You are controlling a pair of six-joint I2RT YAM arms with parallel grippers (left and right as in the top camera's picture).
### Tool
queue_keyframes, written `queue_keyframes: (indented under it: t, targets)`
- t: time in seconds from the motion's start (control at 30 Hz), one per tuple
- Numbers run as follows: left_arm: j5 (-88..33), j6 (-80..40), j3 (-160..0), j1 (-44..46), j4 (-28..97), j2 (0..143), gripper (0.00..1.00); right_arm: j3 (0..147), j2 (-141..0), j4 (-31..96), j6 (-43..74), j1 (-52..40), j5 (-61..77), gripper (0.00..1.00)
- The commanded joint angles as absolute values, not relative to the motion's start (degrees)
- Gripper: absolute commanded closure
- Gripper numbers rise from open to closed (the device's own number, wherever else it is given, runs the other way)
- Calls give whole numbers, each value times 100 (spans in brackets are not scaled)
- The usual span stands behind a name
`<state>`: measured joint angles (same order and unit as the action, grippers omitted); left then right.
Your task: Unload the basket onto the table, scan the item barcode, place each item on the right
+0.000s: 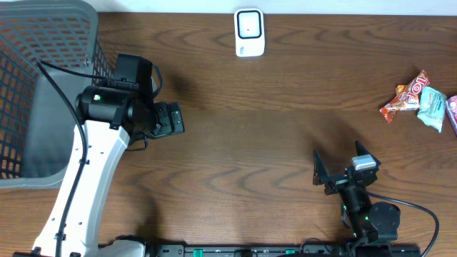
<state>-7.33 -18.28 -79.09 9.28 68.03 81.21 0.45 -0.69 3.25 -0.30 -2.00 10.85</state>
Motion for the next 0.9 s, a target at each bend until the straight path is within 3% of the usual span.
queue_keyframes:
  t: [0.0,0.27,0.47,0.87]
  targets:
    - [-698,-1898,-7929,934,6827,8134,2,32,-27,346,-73,-180,1061,1]
    - [-698,-1898,-7929,932,6827,8134,2,32,-27,344,-73,-183,1061,1]
    - [-698,-1898,-7929,932,6827,8134,2,34,-27,423,-854,-176,311,1]
    - [-698,-1896,-7929,934,6827,8134,2,36,-27,454,-746,-152,268,1]
